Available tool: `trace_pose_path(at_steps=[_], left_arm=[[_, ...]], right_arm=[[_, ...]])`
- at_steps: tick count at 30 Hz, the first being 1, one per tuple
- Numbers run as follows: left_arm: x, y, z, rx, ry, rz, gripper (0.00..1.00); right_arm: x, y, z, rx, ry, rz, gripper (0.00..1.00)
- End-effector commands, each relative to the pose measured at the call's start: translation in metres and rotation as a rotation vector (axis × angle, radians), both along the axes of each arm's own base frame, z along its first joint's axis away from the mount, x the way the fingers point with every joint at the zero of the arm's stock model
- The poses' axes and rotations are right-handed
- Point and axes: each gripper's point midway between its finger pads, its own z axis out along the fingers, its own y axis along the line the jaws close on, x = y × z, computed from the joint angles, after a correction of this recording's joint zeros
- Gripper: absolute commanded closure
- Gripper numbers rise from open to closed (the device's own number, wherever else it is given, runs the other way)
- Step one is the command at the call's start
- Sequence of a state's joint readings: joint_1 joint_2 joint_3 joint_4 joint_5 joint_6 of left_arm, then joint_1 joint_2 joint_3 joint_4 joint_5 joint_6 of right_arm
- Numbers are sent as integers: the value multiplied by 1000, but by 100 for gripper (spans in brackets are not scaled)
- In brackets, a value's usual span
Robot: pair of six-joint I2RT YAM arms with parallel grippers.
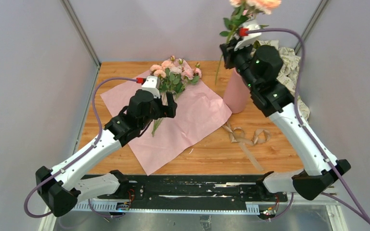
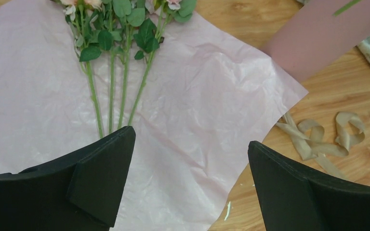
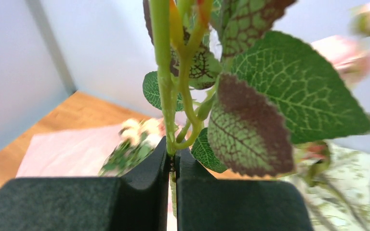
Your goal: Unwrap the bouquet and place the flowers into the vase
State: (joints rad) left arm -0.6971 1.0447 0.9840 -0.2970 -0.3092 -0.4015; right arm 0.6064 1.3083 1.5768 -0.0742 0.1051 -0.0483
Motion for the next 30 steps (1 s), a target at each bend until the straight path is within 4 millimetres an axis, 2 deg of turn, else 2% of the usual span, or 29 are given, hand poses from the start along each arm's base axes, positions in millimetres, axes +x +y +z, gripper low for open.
trace_pose_path(at_steps=[1,6,14,17,23,30], left_arm=[[6,-1,-3,0,-5,18,0],[9,3,-9,22,1,38,1],[11,4,-12,30,8,54,1],[11,2,-14,32,12,49,1],[12,1,-19,38,23,47,2],[12,2,-21,47,30,48,2]], right_arm=[[6,-56,50,32,-97,-117,100],[19,-89,65,63,-115,-179,100],[24,-112,65,82,-117,-209,100],[26,-113,53,69,-103,-193,100],[40,-113,16,69,-33,-195,100],[67,-114,-43,26,51,-228,100]])
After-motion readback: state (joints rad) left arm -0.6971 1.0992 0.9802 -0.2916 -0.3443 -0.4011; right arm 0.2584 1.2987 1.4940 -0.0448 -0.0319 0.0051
